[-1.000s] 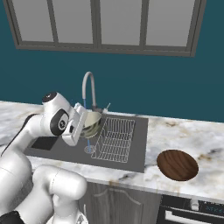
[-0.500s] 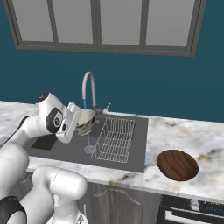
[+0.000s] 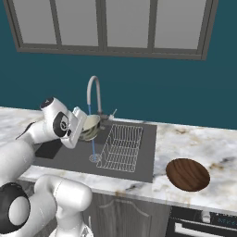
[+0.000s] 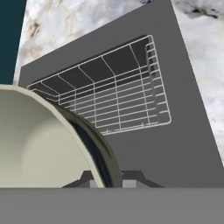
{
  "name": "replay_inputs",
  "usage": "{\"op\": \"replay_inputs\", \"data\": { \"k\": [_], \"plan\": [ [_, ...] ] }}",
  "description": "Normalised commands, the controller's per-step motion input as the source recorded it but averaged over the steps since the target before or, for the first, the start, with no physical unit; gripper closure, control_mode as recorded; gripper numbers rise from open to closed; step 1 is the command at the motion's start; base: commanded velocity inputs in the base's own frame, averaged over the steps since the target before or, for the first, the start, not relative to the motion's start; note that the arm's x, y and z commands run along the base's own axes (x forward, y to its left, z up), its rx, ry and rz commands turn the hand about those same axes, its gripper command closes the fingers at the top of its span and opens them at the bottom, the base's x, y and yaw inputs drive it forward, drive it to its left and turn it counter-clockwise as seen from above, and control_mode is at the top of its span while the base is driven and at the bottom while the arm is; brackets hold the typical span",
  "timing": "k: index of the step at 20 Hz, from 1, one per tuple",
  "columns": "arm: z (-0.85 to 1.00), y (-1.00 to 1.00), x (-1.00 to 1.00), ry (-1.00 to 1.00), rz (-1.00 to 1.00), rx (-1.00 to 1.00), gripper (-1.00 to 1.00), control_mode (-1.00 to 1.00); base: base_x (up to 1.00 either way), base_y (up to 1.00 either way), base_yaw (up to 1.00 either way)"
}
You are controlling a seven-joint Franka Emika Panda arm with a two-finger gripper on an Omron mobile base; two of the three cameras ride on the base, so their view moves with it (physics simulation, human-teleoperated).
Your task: Rinse each bowl for a few seconds and place them down in the sink or on the counter.
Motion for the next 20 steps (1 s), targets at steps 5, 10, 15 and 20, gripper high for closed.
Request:
{"op": "replay_inputs", "data": {
  "k": [5,10,15,20],
  "plan": [
    [-0.12,0.00,0.29,0.00,0.00,0.04,1.00,-1.00,0.00,0.00,0.00],
    [-0.13,0.00,0.27,0.00,0.00,0.04,1.00,-1.00,0.00,0.00,0.00],
    [-0.07,-0.05,0.18,0.00,0.00,0.06,1.00,-1.00,0.00,0.00,0.00],
    [0.00,-0.11,0.14,0.00,0.00,0.08,1.00,-1.00,0.00,0.00,0.00]
  ]
}}
